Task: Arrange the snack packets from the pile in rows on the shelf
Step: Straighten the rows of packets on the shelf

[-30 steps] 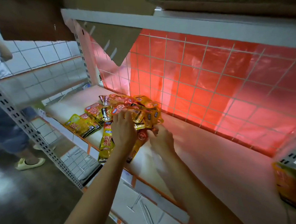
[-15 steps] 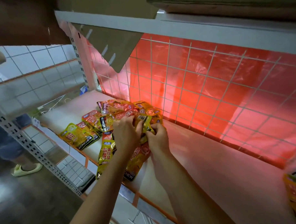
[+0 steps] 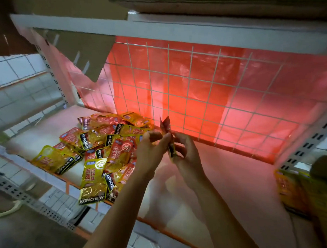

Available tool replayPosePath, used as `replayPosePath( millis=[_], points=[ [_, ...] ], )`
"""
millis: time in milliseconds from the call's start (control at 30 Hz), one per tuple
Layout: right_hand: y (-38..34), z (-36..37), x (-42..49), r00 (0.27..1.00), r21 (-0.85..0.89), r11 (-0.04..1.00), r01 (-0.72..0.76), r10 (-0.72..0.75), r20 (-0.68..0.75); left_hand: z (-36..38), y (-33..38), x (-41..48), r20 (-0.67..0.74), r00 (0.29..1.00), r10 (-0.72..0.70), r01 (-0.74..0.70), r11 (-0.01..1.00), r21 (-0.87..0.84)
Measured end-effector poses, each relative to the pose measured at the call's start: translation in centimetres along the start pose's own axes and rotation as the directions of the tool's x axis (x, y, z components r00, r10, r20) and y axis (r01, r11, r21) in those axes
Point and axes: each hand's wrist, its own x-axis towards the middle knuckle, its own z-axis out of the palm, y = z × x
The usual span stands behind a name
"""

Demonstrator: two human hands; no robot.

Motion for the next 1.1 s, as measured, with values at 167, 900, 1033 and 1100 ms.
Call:
replayPosePath(
  millis=[167,900,1033,1100],
  points=[
    [0.2,-4.7,-2.0,0.996,0.101,0.992,-0.078,0.081,-0.028,4.6,-1.1,-2.3,0.143,0.987,-0.077,0.083,0.996,-0.038],
    [-1.7,-23.1,-11.4,0.732,-0.106,0.982,-0.159,0.045,-0.680,21.0,-1.5,-11.2,0.454,0.884,-0.113,0.148,0.988,-0.042],
    [-2.6,-26.4,-13.7,0.727,-0.111,0.983,-0.149,0.033,-0.686,23.7,-0.8,-13.9,0.453,0.887,-0.084,0.076,0.996,0.037],
    [-3.3,-28.1,-14.9,0.730,-0.110,0.983,-0.146,0.032,-0.683,25.4,-0.4,-15.4,0.456,0.886,-0.080,0.055,0.996,0.068]
  ],
)
